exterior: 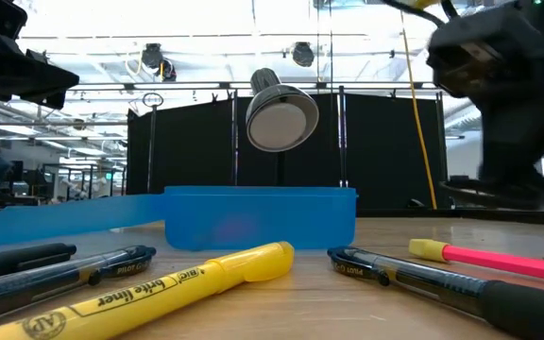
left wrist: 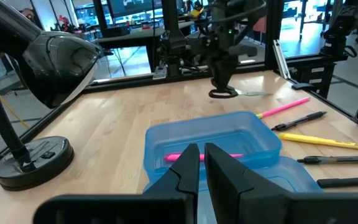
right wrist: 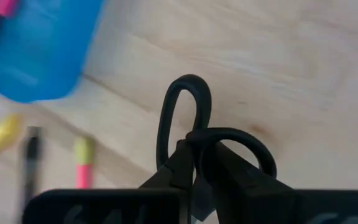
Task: Pick & place school supplies into a supply box
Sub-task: Put the black scissors into the blue supply box
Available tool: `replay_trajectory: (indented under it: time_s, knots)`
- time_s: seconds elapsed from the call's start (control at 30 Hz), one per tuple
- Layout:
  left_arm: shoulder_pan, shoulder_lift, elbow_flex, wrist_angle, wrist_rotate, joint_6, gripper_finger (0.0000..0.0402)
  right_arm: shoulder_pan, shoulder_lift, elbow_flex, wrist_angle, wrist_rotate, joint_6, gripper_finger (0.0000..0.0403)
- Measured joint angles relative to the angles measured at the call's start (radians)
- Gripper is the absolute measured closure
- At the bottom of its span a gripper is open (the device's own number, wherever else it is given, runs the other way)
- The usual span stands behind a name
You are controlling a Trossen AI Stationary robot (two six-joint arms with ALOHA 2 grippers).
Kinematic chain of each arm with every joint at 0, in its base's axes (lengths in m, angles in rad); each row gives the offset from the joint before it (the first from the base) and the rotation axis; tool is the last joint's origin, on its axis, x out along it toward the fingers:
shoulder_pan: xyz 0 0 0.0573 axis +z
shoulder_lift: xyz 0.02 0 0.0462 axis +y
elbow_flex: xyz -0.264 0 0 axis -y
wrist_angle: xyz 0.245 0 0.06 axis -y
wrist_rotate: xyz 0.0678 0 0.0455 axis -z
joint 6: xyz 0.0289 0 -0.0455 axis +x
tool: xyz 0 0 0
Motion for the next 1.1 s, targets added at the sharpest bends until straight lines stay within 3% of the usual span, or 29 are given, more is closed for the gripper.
replay_trajectory:
  time_s: [0.27,0.5,0.67,0.8,1.1]
  knots:
    - [0.000,0.000,0.000,0.000,0.000,-0.003,0.0369,0.006,-0.030,0.002,0.151,0.132,-0.059,0.0384]
    - [0.000,0.000,0.000,0.000,0.000,-0.008,0.0369,0.015,-0.114,0.017,0.180,0.194,-0.084,0.0386]
    - [0.000,0.000,0.000,0.018,0.000,-0.005,0.0369,-0.068,-0.153,0.036,0.314,0.188,-0.219,0.0386]
    - [0.000,0.000,0.000,0.026,0.000,-0.004,0.0369,-0.179,-0.149,0.066,0.399,0.095,-0.355,0.0386]
    - [0.000,0.000,0.000,0.026,0.000,0.011,0.0369,-0.430,-0.096,0.119,0.401,-0.104,-0.503,0.0386]
